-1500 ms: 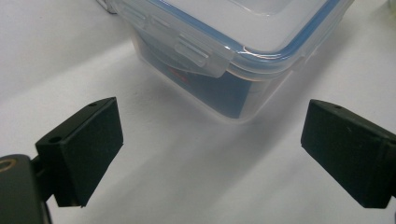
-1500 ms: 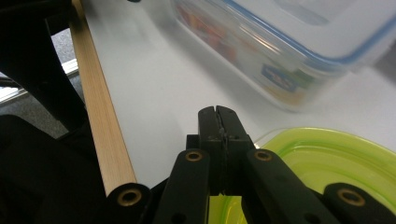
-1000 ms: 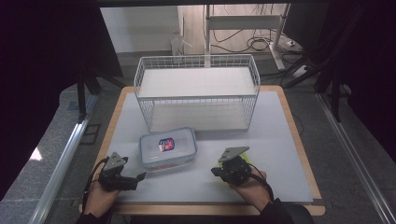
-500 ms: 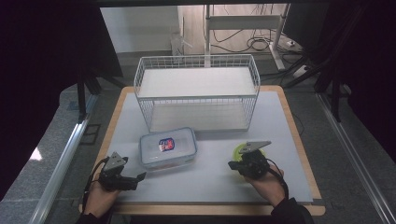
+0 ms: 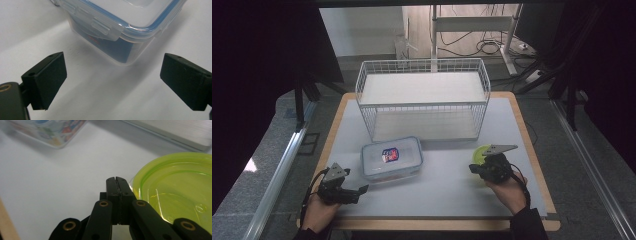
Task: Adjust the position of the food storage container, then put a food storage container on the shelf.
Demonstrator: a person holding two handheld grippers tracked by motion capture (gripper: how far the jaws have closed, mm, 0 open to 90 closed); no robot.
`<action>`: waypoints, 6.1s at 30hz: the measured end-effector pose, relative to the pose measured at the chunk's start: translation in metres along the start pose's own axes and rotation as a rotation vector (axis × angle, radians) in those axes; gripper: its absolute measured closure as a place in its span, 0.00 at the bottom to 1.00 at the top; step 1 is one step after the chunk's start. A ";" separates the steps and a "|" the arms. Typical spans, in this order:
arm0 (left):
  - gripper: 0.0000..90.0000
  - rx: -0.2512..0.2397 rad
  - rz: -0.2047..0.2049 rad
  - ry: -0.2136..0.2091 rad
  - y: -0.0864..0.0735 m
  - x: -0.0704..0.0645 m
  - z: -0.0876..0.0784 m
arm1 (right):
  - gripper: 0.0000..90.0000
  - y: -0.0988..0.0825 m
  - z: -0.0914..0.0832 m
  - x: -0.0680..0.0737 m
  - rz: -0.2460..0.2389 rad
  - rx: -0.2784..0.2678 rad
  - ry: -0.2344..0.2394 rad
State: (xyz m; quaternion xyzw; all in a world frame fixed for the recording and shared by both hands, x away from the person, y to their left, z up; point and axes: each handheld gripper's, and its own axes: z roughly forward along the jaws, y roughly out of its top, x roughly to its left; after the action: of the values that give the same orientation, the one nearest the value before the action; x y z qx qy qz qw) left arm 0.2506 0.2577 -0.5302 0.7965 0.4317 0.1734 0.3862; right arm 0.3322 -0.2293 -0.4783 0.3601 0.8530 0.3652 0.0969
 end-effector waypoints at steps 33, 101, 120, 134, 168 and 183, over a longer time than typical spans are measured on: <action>0.97 0.018 -0.164 0.017 0.021 0.024 0.010 | 1.00 0.016 0.019 0.028 -0.060 -0.083 -0.018; 1.00 0.023 -0.071 -0.088 0.087 -0.006 0.092 | 1.00 0.029 0.061 0.032 0.003 -0.003 -0.209; 1.00 0.072 -0.058 -0.121 0.066 -0.038 0.065 | 1.00 0.013 0.040 0.045 -0.021 0.009 -0.167; 1.00 0.071 -0.055 -0.154 0.055 -0.056 0.052 | 1.00 0.004 0.034 0.048 -0.024 0.021 -0.182; 0.07 -0.037 0.050 -0.145 0.038 -0.038 0.029 | 0.27 -0.020 -0.005 0.042 -0.034 -0.076 -0.012; 0.03 0.014 0.019 -0.301 0.067 -0.036 0.041 | 0.06 -0.001 0.013 0.044 -0.014 -0.038 0.054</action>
State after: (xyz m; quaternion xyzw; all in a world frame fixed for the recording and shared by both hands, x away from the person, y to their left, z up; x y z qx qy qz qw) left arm 0.2922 0.1872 -0.5027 0.8204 0.3626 0.0527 0.4391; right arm 0.3055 -0.1925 -0.4845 0.3423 0.8507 0.3902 0.0830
